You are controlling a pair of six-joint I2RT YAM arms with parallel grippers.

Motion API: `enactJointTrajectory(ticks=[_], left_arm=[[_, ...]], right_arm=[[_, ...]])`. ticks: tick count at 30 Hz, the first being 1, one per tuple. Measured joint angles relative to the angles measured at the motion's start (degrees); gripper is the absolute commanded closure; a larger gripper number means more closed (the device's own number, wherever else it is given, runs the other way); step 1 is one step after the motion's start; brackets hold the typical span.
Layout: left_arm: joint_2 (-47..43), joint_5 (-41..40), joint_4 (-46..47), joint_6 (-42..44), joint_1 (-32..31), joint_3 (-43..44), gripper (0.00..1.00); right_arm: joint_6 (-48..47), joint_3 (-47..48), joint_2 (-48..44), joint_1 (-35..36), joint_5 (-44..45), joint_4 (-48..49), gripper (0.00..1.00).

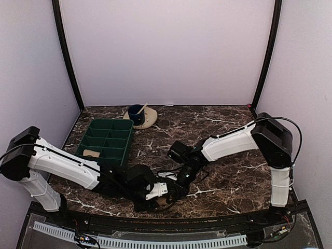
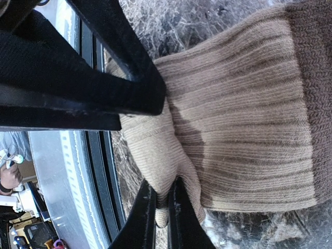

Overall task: Roll the socks
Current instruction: Roll the sock at the center of the board.

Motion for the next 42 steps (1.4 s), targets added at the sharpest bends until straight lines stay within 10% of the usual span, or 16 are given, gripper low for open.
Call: enactJointTrajectory(ticks=[15, 26, 42], left_arm=[[1.4, -1.1, 1.6, 0.0, -0.2, -0.8, 0.77], [2.4, -1.3, 2.6, 0.2, -0.5, -0.7, 1.0], [3.9, 6.3, 0.9, 0.6, 2.1, 1.4, 1.0]], right_arm=[[-0.4, 0.3, 0.5, -0.1, -0.8, -0.5, 0.99], [-0.5, 0.3, 0.6, -0.2, -1.1, -0.7, 0.98], [1.1, -3.7, -1.7, -0.9, -3.1, 2.4, 0.69]])
